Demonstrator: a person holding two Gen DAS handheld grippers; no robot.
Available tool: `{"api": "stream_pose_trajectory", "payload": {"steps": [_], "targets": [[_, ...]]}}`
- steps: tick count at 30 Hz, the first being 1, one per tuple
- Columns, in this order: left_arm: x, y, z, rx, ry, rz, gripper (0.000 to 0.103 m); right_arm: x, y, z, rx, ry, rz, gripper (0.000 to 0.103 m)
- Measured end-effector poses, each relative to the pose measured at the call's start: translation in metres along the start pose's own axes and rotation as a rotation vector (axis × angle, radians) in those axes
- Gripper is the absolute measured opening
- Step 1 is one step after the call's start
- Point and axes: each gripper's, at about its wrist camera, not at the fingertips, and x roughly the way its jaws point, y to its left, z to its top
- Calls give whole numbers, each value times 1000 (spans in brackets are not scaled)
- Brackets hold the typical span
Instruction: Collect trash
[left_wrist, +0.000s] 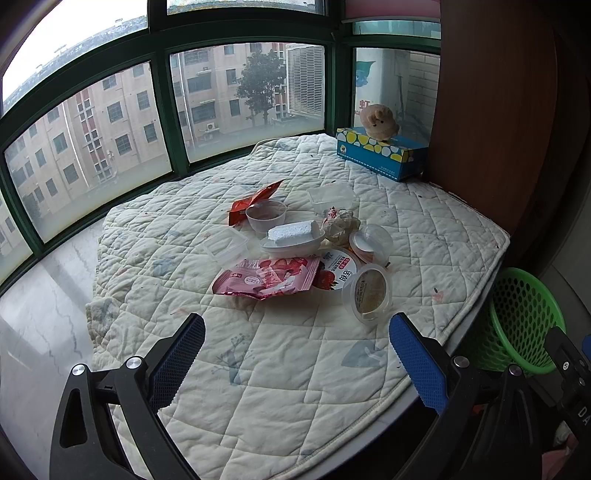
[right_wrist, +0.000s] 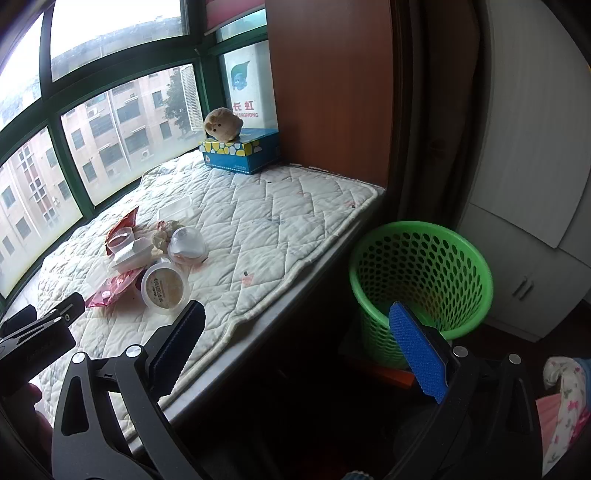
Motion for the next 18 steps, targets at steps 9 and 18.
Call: {"api": "stream_pose_trajectory", "payload": {"steps": [9, 18], "targets": [[-1, 0, -1, 0, 1, 0, 97, 0, -1, 1, 0, 2, 0, 98], [0, 2, -1, 0, 5, 1, 97, 3, 0, -1, 1, 7, -1, 98]]}}
